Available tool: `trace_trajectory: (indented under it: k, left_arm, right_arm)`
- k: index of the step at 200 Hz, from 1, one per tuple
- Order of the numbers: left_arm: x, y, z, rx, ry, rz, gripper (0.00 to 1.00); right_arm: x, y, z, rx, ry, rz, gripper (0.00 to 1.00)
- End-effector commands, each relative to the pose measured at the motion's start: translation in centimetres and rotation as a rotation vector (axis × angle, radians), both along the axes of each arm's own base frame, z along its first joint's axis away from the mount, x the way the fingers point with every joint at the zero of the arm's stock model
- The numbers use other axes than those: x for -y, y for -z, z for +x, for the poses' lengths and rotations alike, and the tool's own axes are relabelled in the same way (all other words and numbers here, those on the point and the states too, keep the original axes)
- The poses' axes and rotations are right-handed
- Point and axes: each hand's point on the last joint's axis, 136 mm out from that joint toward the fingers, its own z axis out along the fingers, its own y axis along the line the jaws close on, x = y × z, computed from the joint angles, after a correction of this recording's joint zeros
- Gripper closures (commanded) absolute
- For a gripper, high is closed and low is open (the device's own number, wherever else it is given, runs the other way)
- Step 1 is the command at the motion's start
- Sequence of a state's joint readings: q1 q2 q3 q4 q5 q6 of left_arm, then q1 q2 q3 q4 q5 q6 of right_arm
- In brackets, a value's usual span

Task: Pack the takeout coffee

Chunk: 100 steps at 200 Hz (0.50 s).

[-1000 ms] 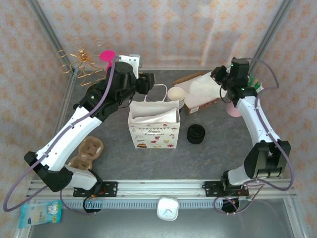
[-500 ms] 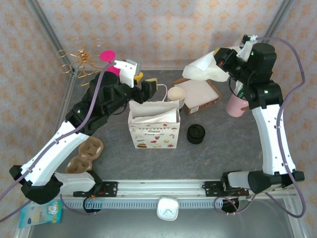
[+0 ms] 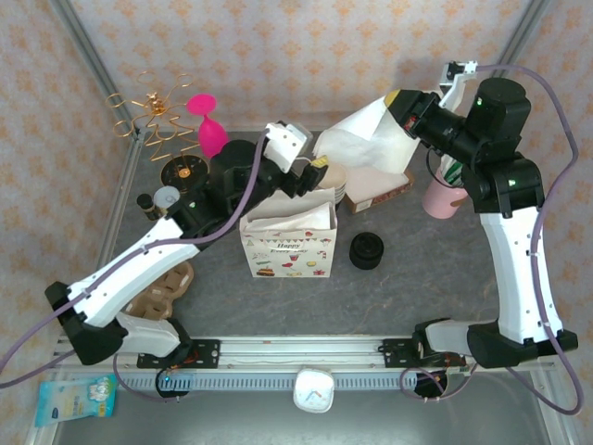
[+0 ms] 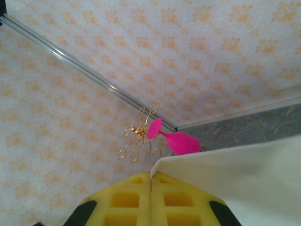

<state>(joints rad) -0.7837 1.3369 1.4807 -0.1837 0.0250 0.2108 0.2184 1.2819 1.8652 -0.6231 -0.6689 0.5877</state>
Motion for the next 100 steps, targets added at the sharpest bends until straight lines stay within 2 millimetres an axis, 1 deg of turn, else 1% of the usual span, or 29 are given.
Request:
trace_trajectory:
  k: [1,12,25,31,41,55,63,79,92,100]
  left_arm:
    - [1.3,-2.6,-0.1,0.094,0.061,-0.006,0.20]
    - [1.6,-2.4,0.2,0.111,0.062,-0.001,0.20]
    - [1.5,-3.3,0.5,0.134,0.050,-0.024,0.21]
    - [1.7,-3.7,0.4,0.138,0.067,-0.037,0.22]
    - [2.4,-3.7,0.2,0.138,0.102,-0.044,0.27]
    - [3.3,-3.1,0.4,0.122,0.136,-0.029,0.32]
    - [3.5,-2.7,0.8,0.117,0.132,-0.019,0.33]
    - [3.5,-2.5,1.3,0.113,0.123,-0.023,0.41]
    - [3.7,-2.5,1.1,0.113,0.142,-0.039,0.44]
    - [3.7,-2.6,1.1,0.116,0.147,-0.049,0.48]
  right_arm:
    - [-0.7,-1.9,-2.2,0.031,-0.060,0.045,1.00]
    - [-0.9,-2.0,-2.5,0.032,-0.068,0.046,1.00]
    - [-1.0,-1.8,-2.6,0.023,-0.077,0.046,1.00]
    - [-1.1,-1.9,-2.7,0.025,-0.082,0.048,1.00]
    - [-1.1,-2.1,-2.9,0.028,-0.085,0.055,1.00]
    - [-1.1,-2.5,-3.2,0.037,-0.090,0.065,1.00]
    - [-1.1,-2.5,-3.3,0.037,-0.095,0.068,1.00]
    - [-1.2,-2.6,-3.4,0.038,-0.099,0.069,1.00]
    - [-1.2,-2.5,-3.5,0.035,-0.100,0.069,1.00]
    - [-1.2,-2.6,-3.5,0.035,-0.102,0.069,1.00]
